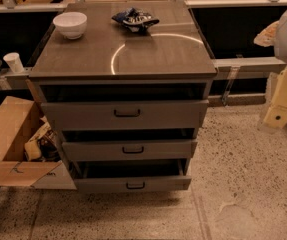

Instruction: Open top drawer

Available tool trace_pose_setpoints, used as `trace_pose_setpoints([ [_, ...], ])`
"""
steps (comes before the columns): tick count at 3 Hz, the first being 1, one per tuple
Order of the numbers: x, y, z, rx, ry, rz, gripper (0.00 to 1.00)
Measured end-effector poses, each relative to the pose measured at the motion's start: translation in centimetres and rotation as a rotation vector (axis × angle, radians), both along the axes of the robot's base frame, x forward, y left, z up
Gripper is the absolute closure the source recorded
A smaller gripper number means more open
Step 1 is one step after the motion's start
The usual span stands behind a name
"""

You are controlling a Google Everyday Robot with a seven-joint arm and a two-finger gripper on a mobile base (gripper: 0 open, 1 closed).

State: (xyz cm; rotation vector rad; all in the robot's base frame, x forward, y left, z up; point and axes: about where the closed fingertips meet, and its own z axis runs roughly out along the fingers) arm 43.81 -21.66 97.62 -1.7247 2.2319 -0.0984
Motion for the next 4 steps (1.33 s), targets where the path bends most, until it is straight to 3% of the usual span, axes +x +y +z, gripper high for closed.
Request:
trace_pose_setpoints([
  [1,0.1,0.0,0.0,0.002,-0.003,0.000,0.00],
  [2,2.1,-0.2,-2.3,0.007,-0.016,0.023,0.00],
  [4,7.9,0.2,-11.9,0.014,0.004,0.070,0.00],
])
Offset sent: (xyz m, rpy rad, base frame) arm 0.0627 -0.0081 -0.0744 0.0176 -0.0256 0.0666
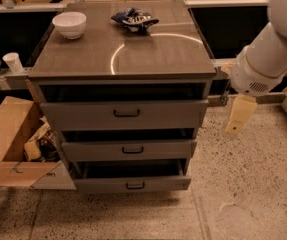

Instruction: Open top drawer

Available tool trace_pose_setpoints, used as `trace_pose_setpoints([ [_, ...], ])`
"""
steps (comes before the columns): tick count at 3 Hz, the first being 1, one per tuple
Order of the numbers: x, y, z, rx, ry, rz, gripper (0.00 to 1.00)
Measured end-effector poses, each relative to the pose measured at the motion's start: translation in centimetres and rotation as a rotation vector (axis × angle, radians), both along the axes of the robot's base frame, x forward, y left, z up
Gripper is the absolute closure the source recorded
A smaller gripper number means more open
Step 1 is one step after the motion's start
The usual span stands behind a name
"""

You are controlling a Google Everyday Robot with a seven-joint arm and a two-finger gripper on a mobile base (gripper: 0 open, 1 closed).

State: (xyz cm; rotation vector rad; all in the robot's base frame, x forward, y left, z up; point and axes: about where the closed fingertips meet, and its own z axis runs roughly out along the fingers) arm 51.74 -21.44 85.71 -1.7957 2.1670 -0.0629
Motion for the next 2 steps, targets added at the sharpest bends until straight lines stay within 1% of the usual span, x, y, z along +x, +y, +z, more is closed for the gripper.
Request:
trace_pose_setpoints([
  [1,2.30,1.04,-5.85,0.020,0.036,0.028,0.00],
  [2,2.31,1.05,-5.87,0.020,0.036,0.029,0.00],
])
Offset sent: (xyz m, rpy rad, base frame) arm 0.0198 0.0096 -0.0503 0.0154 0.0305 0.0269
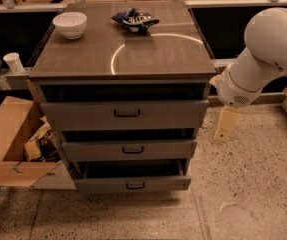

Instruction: Open top drawer

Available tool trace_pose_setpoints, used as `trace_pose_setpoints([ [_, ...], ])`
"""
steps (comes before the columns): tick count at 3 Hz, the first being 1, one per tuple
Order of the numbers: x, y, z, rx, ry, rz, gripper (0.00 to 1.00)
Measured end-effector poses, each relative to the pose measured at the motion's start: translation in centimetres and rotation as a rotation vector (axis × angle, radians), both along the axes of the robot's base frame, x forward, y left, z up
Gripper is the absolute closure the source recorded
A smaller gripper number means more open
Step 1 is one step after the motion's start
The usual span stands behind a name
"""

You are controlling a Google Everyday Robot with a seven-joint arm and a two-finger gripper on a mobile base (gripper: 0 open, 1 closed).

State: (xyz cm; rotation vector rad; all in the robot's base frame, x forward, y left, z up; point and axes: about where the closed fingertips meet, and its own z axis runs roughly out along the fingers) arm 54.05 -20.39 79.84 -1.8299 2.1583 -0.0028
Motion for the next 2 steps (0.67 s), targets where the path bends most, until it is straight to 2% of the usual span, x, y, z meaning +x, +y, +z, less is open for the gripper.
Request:
trace_pose_setpoints([
  [1,1.2,1.2,-2.3,-0.023,0.008,0.040,0.00],
  [2,2.6,3.5,-5.3,-0.049,0.001,0.112,0.00],
])
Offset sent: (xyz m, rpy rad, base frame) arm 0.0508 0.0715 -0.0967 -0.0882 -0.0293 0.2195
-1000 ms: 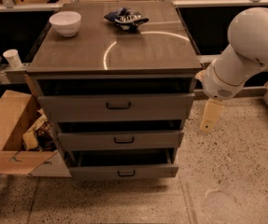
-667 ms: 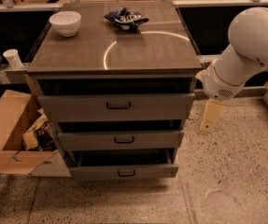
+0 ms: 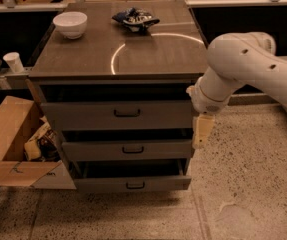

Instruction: Open top drawer

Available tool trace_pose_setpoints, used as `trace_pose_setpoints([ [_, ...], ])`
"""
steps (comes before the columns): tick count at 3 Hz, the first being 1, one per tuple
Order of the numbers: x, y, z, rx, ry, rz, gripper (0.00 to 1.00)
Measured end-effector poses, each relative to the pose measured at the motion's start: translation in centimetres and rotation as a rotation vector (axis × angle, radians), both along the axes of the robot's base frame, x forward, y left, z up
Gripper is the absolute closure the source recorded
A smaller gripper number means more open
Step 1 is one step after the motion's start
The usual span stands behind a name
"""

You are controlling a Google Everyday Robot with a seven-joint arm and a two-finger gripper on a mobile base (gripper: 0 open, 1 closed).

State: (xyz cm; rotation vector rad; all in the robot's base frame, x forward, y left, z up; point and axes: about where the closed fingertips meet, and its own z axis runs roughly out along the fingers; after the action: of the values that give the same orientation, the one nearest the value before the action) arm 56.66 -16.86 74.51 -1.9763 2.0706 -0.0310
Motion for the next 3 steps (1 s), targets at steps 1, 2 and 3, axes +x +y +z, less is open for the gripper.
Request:
trace_pose_setpoints([
  [1,1.8,2.1,-2.5,0.000,-0.014,0.054,0.00],
  [2,4.2,4.2,-5.2,0.028,-0.030,0.082,0.00],
  [3,5.6,5.3,-6.5,0.047,-0.035,0.086,0.00],
])
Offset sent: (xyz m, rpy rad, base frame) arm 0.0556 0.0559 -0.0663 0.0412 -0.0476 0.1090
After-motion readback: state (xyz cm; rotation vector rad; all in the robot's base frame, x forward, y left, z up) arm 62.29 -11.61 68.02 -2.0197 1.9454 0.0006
